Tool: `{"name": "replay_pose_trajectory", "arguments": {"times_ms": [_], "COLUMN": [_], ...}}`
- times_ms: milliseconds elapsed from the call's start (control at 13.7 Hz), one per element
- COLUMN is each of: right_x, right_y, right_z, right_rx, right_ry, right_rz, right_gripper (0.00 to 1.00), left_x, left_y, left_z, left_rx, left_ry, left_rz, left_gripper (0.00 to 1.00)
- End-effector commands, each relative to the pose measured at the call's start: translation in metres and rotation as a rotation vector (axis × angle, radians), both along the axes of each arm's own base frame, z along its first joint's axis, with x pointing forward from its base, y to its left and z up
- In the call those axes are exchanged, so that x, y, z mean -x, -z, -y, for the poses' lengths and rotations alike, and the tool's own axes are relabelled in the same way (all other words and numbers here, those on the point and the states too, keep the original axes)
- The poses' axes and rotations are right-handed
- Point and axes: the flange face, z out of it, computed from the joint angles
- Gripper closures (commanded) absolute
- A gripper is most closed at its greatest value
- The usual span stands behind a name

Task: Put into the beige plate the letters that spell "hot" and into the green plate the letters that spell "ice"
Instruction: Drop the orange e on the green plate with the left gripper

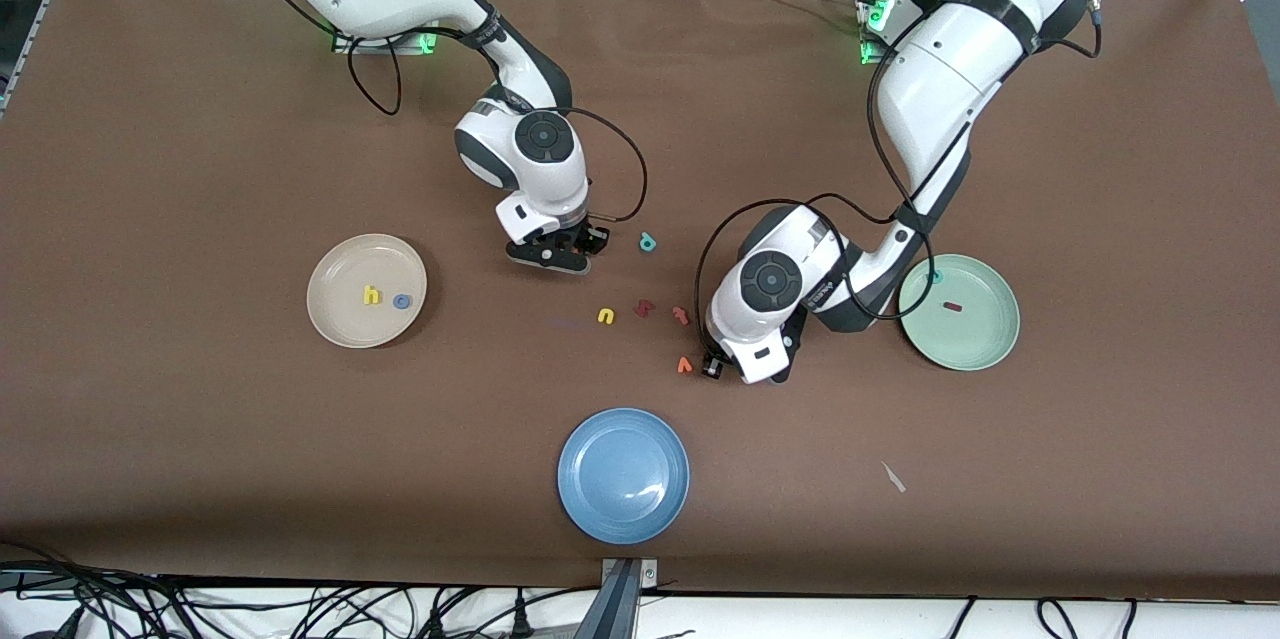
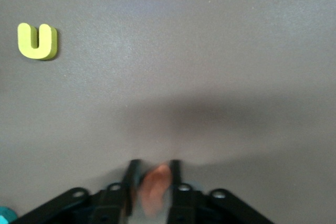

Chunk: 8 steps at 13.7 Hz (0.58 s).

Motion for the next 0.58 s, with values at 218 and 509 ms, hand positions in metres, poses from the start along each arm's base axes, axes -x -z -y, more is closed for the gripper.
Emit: {"name": "replay_pose_trajectory", "arguments": {"times_ms": [218,509], "right_x": [-0.007,-0.007], "right_y": [-0.005,-0.031], "right_z": [0.000,0.004], "right_rx": [0.010,0.034], "right_ry": [-0.028,-0.023], "right_rz": [0.026,0.041], "right_gripper": [0.91,0.39], "left_x": [-0.008,0.006], "left_y": [-0.112,-0.090], "left_z": [-0.122,-0.252], "left_rx": [0.071,0.081], "left_ry": [0.306,0.564], "left_rz": [-0.280,-0.390], "left_gripper": [1.00,1.00]}}
